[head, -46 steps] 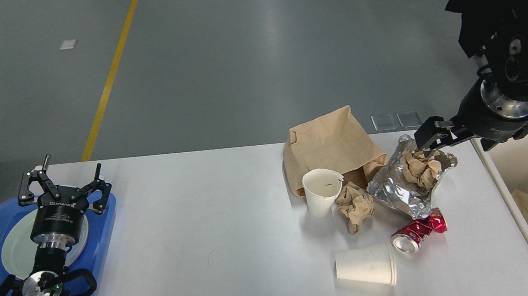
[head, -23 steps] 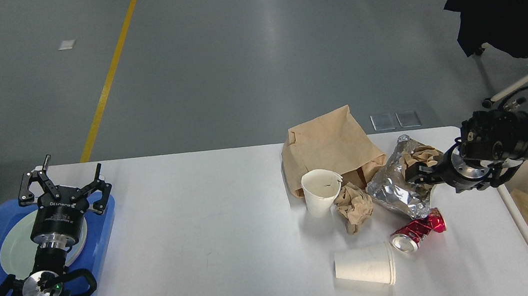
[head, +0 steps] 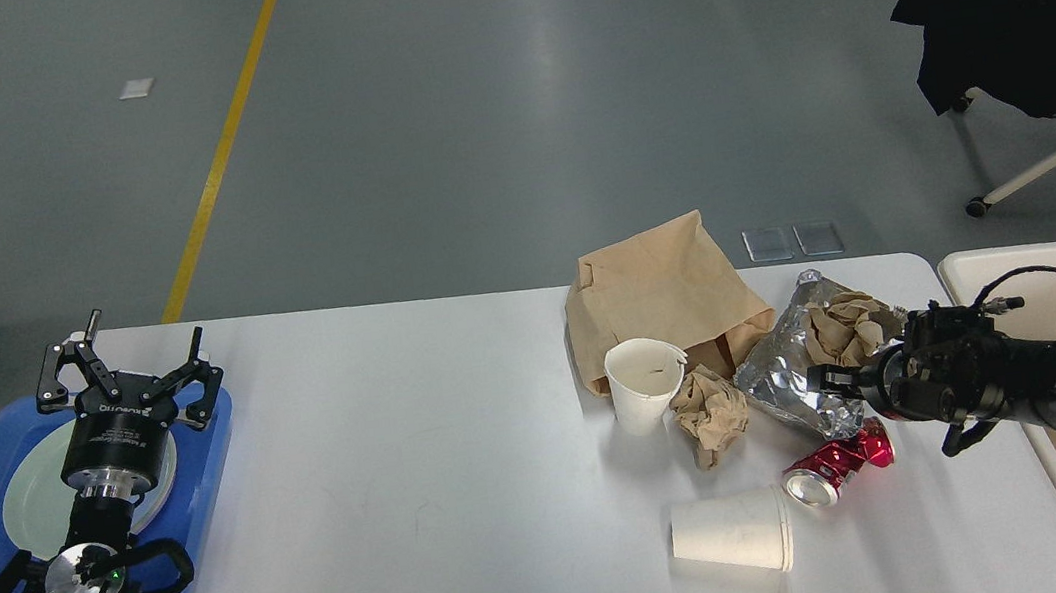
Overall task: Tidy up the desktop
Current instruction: 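Grasp the crumpled silver foil bag with the right gripper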
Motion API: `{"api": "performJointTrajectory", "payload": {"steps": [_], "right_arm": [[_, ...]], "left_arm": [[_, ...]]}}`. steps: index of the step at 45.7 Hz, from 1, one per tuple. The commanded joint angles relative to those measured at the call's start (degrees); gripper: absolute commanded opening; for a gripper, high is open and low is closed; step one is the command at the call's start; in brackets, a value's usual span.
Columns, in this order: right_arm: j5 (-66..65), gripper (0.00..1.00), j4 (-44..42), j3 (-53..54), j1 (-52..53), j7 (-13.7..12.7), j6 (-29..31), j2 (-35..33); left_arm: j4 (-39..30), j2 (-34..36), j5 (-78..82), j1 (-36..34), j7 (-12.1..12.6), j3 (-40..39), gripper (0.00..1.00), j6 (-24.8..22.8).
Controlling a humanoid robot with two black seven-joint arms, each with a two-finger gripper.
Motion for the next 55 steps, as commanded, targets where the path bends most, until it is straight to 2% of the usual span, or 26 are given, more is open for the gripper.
{"api": "performJointTrajectory", "payload": {"steps": [1, 5, 6, 12, 20, 25, 46, 55], "right_arm": [[0.0, 0.9, -0.49, -0.02, -0.43, -0.1, -0.6, 0.43], [0.09, 0.85, -1.37, -0.02, -0.78, -0.18, -0.6, 0.69], [0.09, 0.77, -1.72, -0.02, -1.22, -0.53, -0.6, 0.7], [0.0, 0.46, -1.9, -0.02, -2.19, -1.59, -0.68, 0.34], [-0.09, 0.28, -2.16, -0.1, -2.63, -1.77, -0.95, 0.34], [-0.09, 0.0, -2.08, -0.1, -2.72, -2.73, -1.21, 0.52], [0.0, 0.0, -1.99, 0.6, -2.54, -7.13, -1.39, 0.26], [0.0, 0.0, -1.99, 0.6, -2.46, -7.39, -1.39, 0.17]], "left_arm": [[0.01, 0.0, 0.0, 0.01, 0.0, 0.0, 0.96, 0.01], [0.01, 0.0, 0.0, 0.01, 0.0, 0.0, 0.97, 0.01], [0.01, 0.0, 0.0, 0.01, 0.0, 0.0, 0.96, 0.01], [0.01, 0.0, 0.0, 0.01, 0.0, 0.0, 0.96, 0.01], [0.01, 0.0, 0.0, 0.01, 0.0, 0.0, 0.96, 0.01], [0.01, 0.0, 0.0, 0.01, 0.0, 0.0, 0.96, 0.01], [0.01, 0.0, 0.0, 0.01, 0.0, 0.0, 0.96, 0.01], [0.01, 0.0, 0.0, 0.01, 0.0, 0.0, 0.96, 0.01]]}}
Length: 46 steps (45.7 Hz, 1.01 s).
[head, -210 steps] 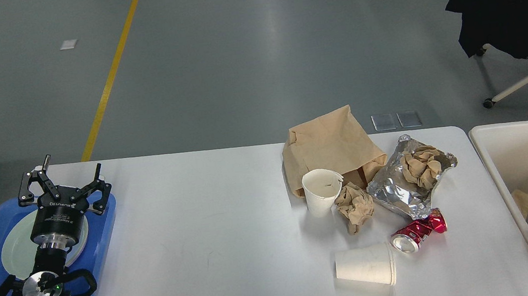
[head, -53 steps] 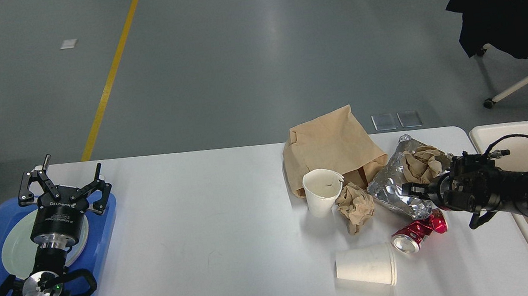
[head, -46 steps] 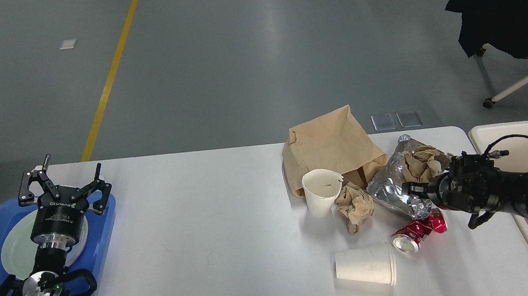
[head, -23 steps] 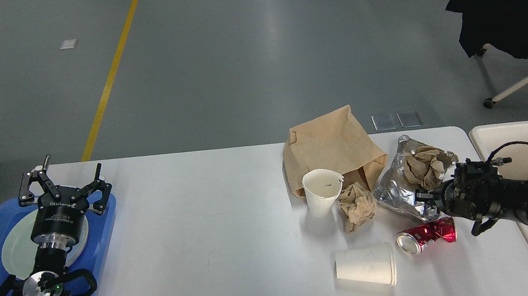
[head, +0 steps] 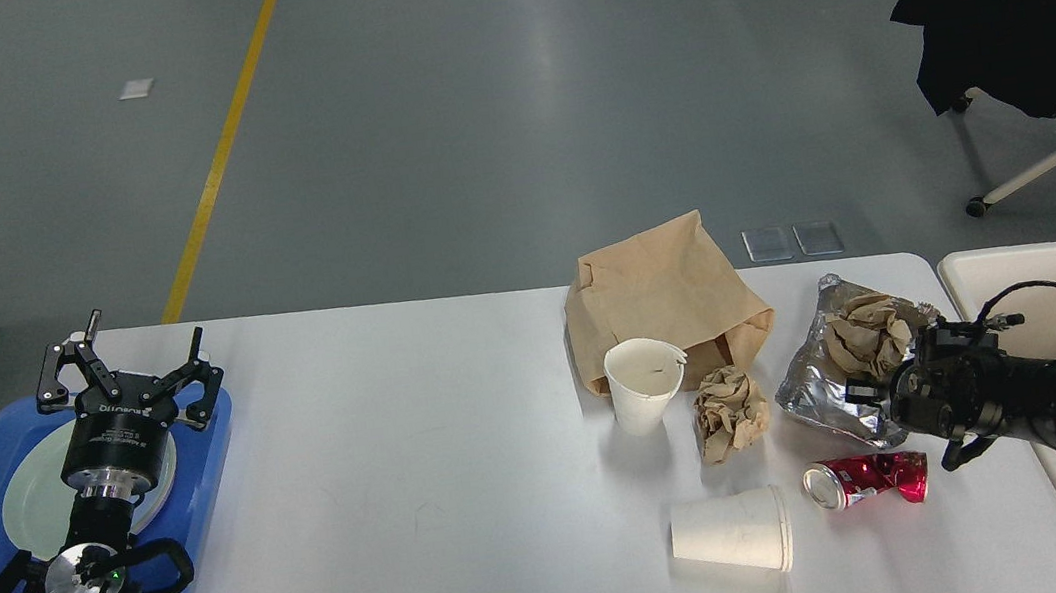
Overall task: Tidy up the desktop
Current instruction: 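Grasp the crumpled silver foil bag with the right gripper, then lift the foil bag into the white bin and release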
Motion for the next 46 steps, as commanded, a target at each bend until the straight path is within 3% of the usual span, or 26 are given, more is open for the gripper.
{"api": "performJointTrajectory", "payload": {"steps": [1, 10, 15, 21, 32, 46], "right_arm": [[0.0, 0.0, 0.01, 0.0, 0.07, -0.12, 0.0, -0.09], [0.44, 0.0, 1.67, 1.05, 3.23, -0.73, 1.67, -0.52], [0.44, 0.0, 6.23, 1.05, 7.62, -1.53, 4.91, -5.26], [0.53, 0.0, 15.28, 0.97, 15.53, -1.7, 8.52, -10.8], [0.53, 0.0, 36.29, -1.49, 34.6, -1.88, 10.02, -24.51], [0.71, 0.0, 60.64, -21.0, 62.2, -2.32, 9.84, -24.52]], "left_arm": [[-0.01, 0.01, 0.0, 0.0, 0.0, 0.0, 0.96, 0.01], [-0.01, 0.01, 0.0, 0.0, 0.0, 0.0, 0.96, 0.01], [-0.01, 0.01, 0.0, 0.0, 0.0, 0.0, 0.96, -0.08], [-0.01, 0.01, 0.0, 0.0, 0.0, 0.0, 0.96, 0.01], [-0.01, 0.01, 0.0, 0.0, 0.0, 0.0, 0.96, 0.01], [-0.01, 0.01, 0.0, 0.0, 0.0, 0.0, 0.96, 0.01]]}}
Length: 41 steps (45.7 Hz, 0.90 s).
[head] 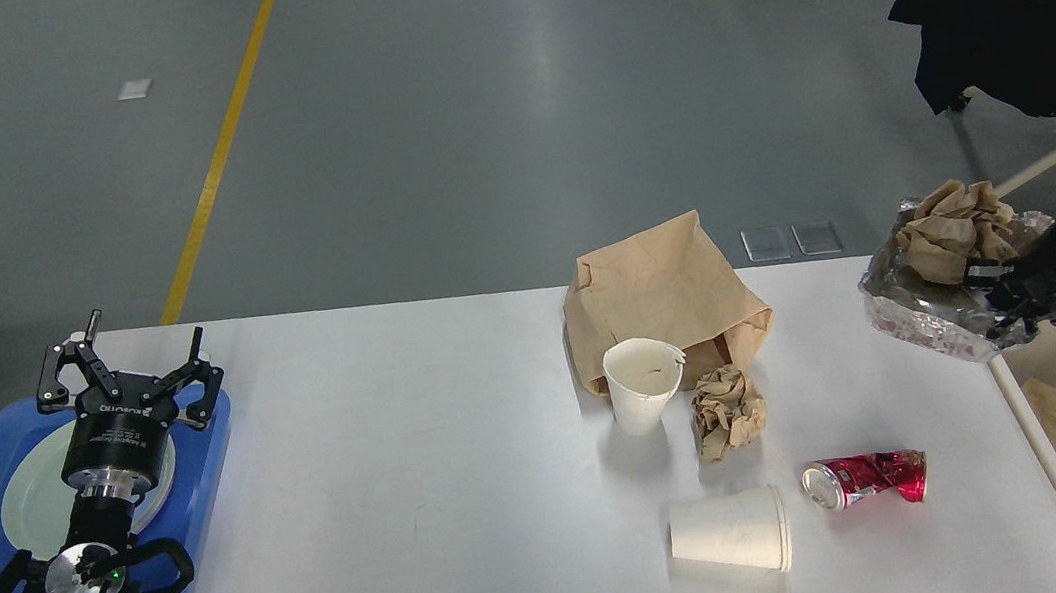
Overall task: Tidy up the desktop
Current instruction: 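Lift the foil bag into the white bin and release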
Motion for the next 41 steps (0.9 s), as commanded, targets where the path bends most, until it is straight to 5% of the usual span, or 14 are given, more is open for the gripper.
{"api": "performJointTrajectory", "payload": {"steps": [1, 14, 22, 29, 41], "right_arm": [[0.04, 0.0, 9.87, -5.84, 9.55, 0.03, -0.26, 0.99], [4.17, 0.0, 12.26, -11.63, 12.02, 1.88, -1.49, 0.81], [3.73, 0.0, 5.41, -16.65, 9.49, 4.16, -3.34, -2.96], [2.41, 0.0, -7.41, -14.46, -0.79, 4.34, -2.55, -10.16], [0.39, 0.0, -31.84, 8.11, -34.79, 4.43, -2.55, -13.17]], "left_arm": [[0.0, 0.01, 0.0, 0.0, 0.0, 0.0, 0.96, 0.01], [0.0, 0.01, 0.0, 0.0, 0.0, 0.0, 0.97, 0.01], [0.0, 0.01, 0.0, 0.09, 0.0, 0.0, 0.96, 0.01], [0.0, 0.01, 0.0, 0.09, 0.0, -0.09, 0.97, 0.01], [0.0, 0.01, 0.0, 0.09, 0.0, 0.0, 0.96, 0.01]]}}
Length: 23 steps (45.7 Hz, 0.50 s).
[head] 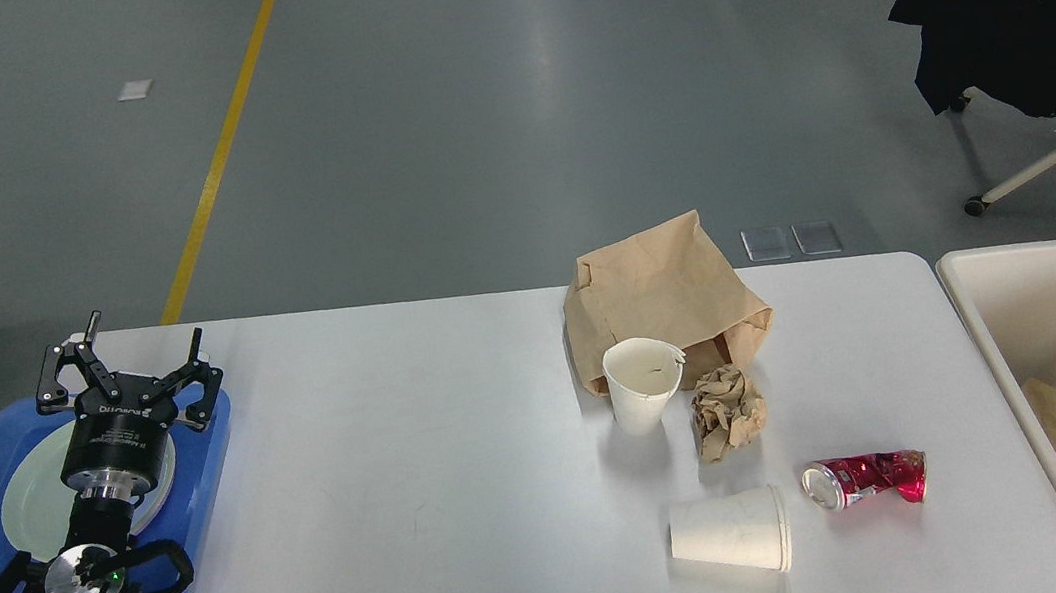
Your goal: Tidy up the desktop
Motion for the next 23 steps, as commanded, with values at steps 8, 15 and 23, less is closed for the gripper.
{"api": "performJointTrajectory", "payload": {"steps": [8, 15, 23], "right_arm": [[-0.37, 0.0, -29.92, 25.35, -38.38, -0.02, -0.16, 5.42], [-0.37, 0.0, -48.64, 32.21, -53.51, -0.02, -0.95, 15.35], [-0.11, 0.0, -57.98, 33.63, -60.91, -0.11, -5.69, 22.83]], "left_arm": [[-0.01, -0.01, 0.0, -0.08, 0.0, 0.02, 0.96, 0.0], [-0.01, -0.01, 0.0, 0.0, 0.0, 0.02, 0.96, 0.0], [-0.01, -0.01, 0.0, -0.08, 0.0, 0.02, 0.96, 0.0]]}}
